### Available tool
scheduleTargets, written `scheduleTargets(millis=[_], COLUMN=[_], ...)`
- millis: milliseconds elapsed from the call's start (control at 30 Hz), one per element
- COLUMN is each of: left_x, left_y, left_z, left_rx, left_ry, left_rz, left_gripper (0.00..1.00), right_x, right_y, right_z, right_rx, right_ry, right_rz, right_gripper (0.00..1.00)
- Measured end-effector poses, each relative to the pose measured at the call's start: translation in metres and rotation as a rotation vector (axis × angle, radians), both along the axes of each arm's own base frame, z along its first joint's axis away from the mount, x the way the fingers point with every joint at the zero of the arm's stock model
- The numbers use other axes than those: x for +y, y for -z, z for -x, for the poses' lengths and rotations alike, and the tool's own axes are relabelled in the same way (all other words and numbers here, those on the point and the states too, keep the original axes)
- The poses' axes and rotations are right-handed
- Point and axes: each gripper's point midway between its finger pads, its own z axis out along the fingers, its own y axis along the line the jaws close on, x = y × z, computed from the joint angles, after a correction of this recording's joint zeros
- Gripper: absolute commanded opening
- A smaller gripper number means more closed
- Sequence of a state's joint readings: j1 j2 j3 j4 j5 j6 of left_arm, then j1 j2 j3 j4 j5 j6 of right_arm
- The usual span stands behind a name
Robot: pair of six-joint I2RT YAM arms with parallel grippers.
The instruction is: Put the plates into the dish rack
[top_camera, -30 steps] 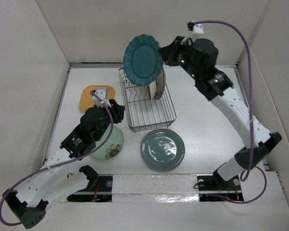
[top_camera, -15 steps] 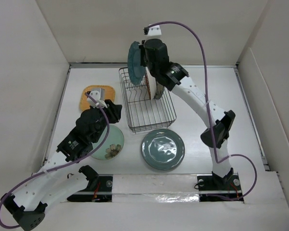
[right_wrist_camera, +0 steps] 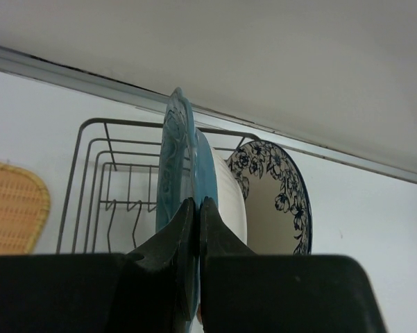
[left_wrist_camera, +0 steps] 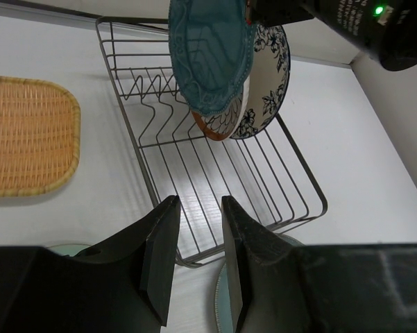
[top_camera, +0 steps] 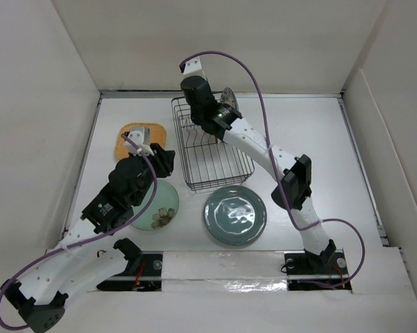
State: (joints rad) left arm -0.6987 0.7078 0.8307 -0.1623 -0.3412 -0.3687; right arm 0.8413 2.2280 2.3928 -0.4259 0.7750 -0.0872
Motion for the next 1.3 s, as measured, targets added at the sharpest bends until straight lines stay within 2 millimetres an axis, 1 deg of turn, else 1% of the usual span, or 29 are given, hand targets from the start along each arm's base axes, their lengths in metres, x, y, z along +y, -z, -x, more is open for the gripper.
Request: scheduleTargets(millis=[133,433,567,667,900,1067,1133,1200,1300], left_x=[0.0,0.0,0.0,0.0,0.0,0.0,0.0,0.0,0.0], left_y=[0.0,0.0,0.0,0.0,0.0,0.0,0.0,0.0,0.0], left_z=[0.0,0.0,0.0,0.0,0.0,0.0,0.0,0.0,0.0], left_rx=[0.001,0.001,0.001,0.001,0.001,0.001,0.001,0.001,0.001], left_ry=[0.0,0.0,0.0,0.001,0.001,0.001,0.001,0.001,0.002], left_rz=[-0.001,-0.001,-0.001,-0.001,-0.001,-0.001,-0.001,-0.001,-0.001], left_gripper=[0.28,0.28,0.28,0.28,0.28,0.28,0.28,0.28,0.28], right_x=[-0.002,-0.009,-0.009,-0.008,-0.005,0.0,0.001,0.003,0.004], right_y=[0.002,-0.014,-0.011,0.0,0.044,0.061,0.07,0.082,0.092], right_z=[-0.004,-0.008,-0.009,-0.01,-0.012,-0.011,-0.01,-0.008,-0.01], right_rx=[-0.013,-0.072,-0.068,-0.052,0.024,0.047,0.063,0.084,0.099], right_ry=[0.018,0.058,0.057,0.054,0.035,0.019,0.019,0.02,0.032], right_rz=[0.025,0.037,0.04,0.045,0.081,0.065,0.052,0.032,-0.026], right_gripper=[0.0,0.0,0.0,0.0,0.0,0.0,0.0,0.0,0.0])
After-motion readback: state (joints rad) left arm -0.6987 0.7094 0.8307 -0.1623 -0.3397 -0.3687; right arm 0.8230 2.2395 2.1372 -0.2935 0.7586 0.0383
